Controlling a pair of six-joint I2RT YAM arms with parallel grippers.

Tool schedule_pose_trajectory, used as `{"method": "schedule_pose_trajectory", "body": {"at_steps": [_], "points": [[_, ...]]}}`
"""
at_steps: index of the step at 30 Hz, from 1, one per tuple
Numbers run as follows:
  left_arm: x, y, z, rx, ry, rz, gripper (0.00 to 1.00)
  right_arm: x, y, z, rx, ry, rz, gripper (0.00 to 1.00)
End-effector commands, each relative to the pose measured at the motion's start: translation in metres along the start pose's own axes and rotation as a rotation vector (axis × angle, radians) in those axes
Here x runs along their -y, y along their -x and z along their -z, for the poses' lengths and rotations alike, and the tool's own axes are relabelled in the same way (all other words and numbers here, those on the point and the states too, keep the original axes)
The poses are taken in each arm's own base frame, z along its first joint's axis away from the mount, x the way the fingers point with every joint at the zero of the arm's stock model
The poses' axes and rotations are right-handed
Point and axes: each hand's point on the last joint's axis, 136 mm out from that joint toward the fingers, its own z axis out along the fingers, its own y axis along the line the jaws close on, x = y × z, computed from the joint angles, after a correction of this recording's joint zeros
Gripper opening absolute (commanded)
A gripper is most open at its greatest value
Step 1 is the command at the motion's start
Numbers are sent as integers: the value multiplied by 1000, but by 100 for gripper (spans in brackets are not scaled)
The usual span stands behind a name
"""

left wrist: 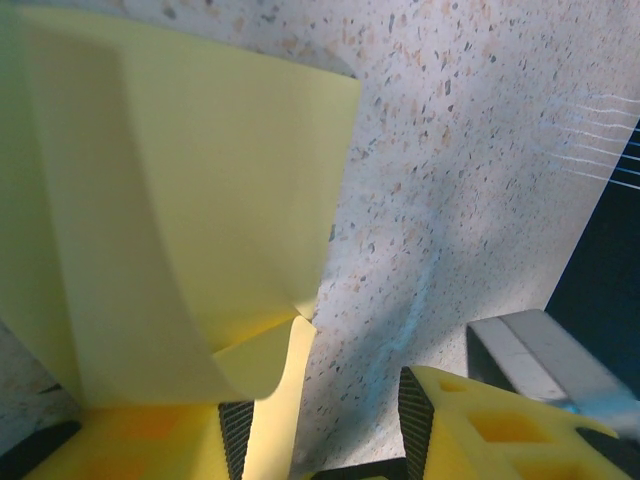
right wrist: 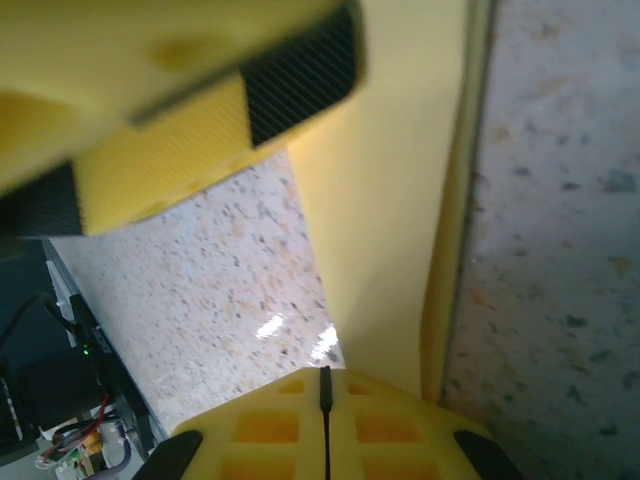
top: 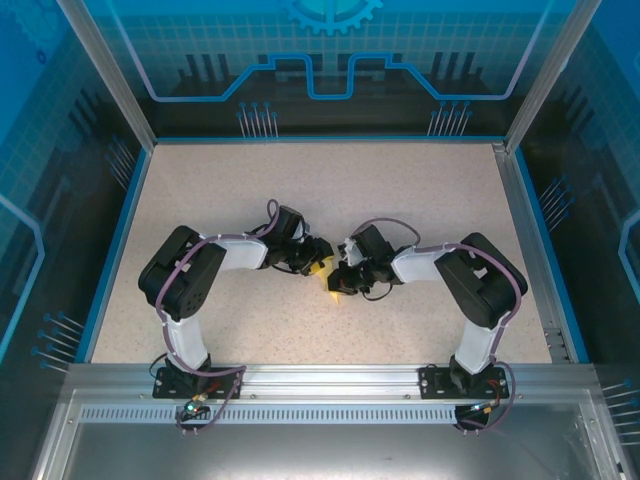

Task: Fold a paper plane with a square sheet of paper (pick it up from the middle)
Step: Fold the wing for the fifth time at the center of the table.

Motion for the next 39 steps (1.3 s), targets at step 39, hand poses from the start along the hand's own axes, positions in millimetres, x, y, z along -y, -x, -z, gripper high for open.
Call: {"method": "schedule_pose_trajectory", "body": {"at_steps": [39], "points": [[-39,-4,-12,-29,123,36,46,-24,-23,47,-14,62,63,12]]}}
